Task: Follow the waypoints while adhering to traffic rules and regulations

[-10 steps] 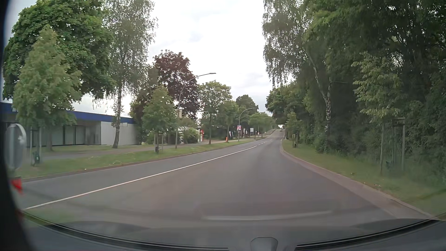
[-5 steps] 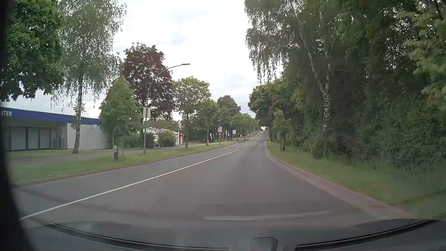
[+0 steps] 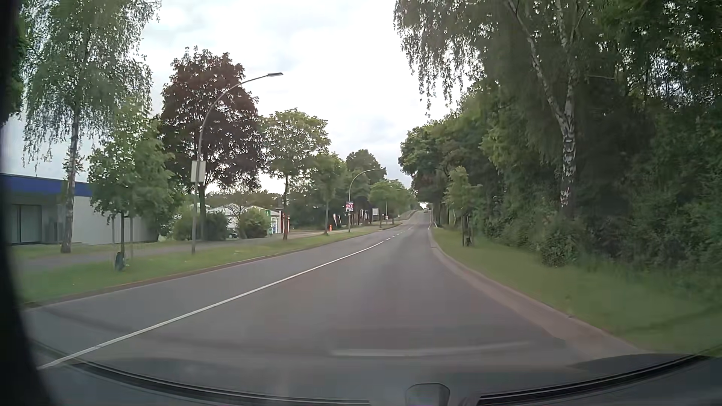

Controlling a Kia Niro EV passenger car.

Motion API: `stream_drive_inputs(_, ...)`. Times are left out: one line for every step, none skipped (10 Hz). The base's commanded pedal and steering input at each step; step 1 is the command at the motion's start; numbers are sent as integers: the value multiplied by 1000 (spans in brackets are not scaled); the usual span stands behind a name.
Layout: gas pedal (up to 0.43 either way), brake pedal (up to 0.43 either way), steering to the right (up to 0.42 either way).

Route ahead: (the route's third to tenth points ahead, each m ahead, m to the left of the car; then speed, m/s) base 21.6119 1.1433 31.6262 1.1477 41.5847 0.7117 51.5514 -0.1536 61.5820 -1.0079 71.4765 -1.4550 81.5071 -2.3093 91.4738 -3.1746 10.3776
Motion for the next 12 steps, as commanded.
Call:
stream_drive_inputs(378, 6, 5)
stream_drive_inputs(378, 6, 6)
stream_drive_inputs(378, 6, 8)
stream_drive_inputs(378, 6, 9)
stream_drive_inputs(378, 6, 10)
stream_drive_inputs(378, 6, 11)
stream_drive_inputs(378, 6, 12)
stream_drive_inputs(378, 6, 16)
stream_drive_inputs(378, 6, 17)
stream_drive_inputs(378, 6, 17)
stream_drive_inputs(378, 6, 16)
stream_drive_inputs(378, 6, 16)
